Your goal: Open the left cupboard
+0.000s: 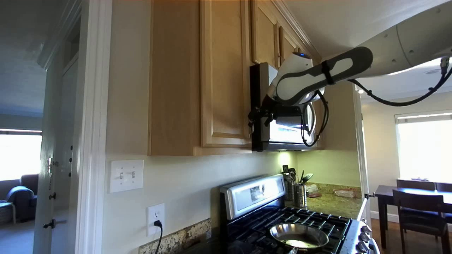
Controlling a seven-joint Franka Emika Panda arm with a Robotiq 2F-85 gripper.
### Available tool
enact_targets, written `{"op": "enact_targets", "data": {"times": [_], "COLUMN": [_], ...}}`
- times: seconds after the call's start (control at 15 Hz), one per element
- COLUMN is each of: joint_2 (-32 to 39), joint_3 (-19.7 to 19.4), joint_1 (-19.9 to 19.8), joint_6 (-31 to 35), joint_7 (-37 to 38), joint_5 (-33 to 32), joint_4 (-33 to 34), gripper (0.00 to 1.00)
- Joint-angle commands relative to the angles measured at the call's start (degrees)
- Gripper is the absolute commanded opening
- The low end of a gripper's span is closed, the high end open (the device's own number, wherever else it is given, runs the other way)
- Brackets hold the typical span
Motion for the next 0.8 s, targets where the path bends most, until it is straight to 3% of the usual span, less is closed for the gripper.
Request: {"op": "enact_targets", "data": {"times": [0.0, 0.07, 0.13, 0.27, 0.73], "joint_2": [5.3, 6.4, 7.4, 8.3, 9.4], "joint_3": [-1.5, -1.7, -1.8, -1.9, -2.0], "joint_1": [0.8, 0.9, 1.1, 1.6, 2.7], "joint_6": [0.4, 0.3, 0.1, -0.7, -2.1], "joint_7": [-1.3, -1.4, -1.8, -1.6, -2.0], "joint_5": [-0.3, -0.3, 0.1, 0.2, 0.0], "joint_4": [6.8, 8.3, 9.6, 11.0, 12.3], "gripper": [1.0, 0.95, 0.74, 0.69, 0.24]}}
